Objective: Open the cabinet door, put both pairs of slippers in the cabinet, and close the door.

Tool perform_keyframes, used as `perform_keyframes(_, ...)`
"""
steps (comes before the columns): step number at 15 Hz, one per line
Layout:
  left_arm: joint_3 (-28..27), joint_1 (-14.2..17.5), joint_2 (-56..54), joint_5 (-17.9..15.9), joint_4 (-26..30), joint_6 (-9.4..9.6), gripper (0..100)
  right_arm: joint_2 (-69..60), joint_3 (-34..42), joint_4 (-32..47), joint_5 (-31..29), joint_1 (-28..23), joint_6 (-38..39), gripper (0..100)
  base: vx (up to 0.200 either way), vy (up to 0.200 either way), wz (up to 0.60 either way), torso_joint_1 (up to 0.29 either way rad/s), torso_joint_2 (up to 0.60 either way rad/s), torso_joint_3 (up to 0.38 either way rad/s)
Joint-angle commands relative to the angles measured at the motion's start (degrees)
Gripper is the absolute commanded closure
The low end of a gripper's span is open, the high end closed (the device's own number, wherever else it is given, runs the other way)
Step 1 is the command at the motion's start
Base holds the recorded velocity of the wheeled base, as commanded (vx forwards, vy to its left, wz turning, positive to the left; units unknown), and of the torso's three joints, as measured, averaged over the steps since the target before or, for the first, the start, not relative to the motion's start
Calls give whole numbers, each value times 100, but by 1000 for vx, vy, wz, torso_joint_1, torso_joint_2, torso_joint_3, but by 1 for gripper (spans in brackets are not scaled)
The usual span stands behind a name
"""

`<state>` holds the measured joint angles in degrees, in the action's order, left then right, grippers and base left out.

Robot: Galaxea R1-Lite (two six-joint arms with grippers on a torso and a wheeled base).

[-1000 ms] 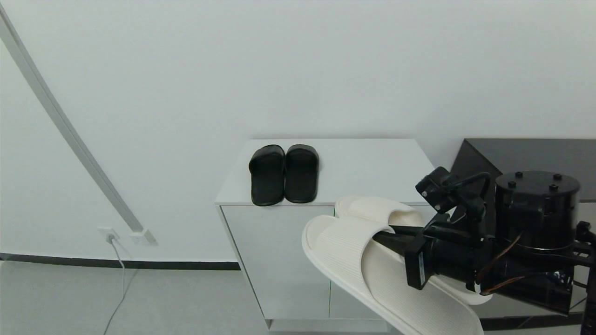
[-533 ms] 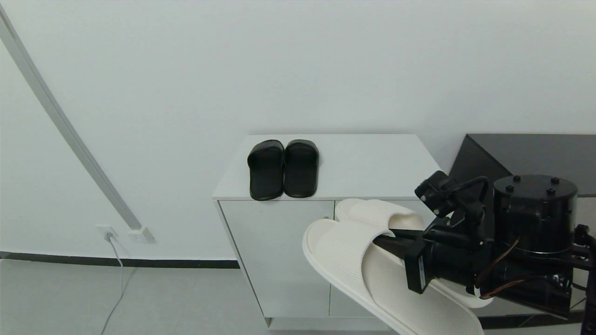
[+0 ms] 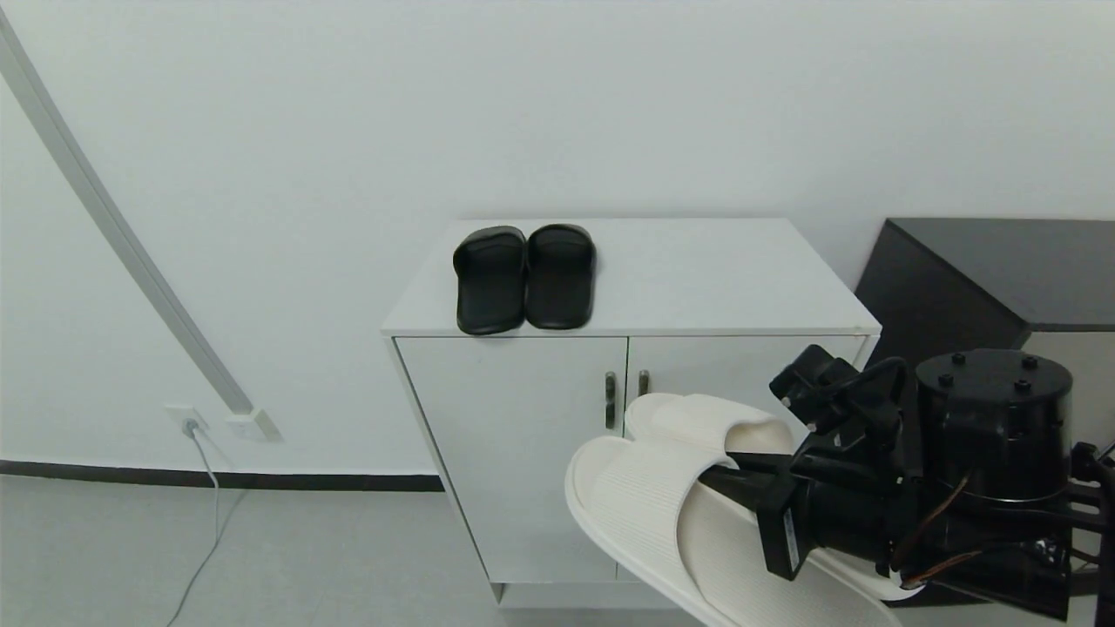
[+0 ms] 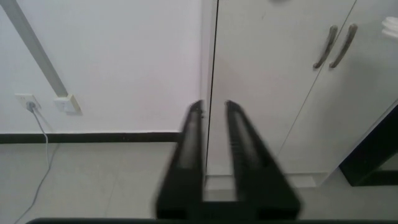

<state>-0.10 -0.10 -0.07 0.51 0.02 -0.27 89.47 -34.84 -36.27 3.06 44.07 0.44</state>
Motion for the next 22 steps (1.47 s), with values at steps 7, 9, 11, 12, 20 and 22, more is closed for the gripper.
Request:
perform_keyframes(7, 1, 1, 7, 10, -2, 0, 0, 45, 83, -109, 10, 5, 0, 100, 0, 0, 0, -210, 528, 316)
perform_keyframes(9, 1, 1, 7, 10, -2, -8, 0, 62, 100, -109, 10, 5, -9, 100, 0, 0, 0, -188, 505, 322)
perform_keyframes(11, 1, 1, 7, 10, -2, 0, 0, 71, 109, -109, 10, 5, -9, 100, 0, 0, 0, -171, 498, 317)
perform_keyframes(12, 1, 1, 7, 10, -2, 0, 0, 80, 109, -109, 2, 5, -9, 100, 0, 0, 0, -163, 481, 325)
perform_keyframes(20, 1, 1, 7, 72, -2, 62, 0, 80, 206, -320, -16, 155, -9, 100, 0, 0, 0, -126, 468, 342)
perform_keyframes(22, 1, 1, 7, 406, -2, 44, 0, 71, 302, -346, -7, 155, -9, 100, 0, 0, 0, -68, 447, 369)
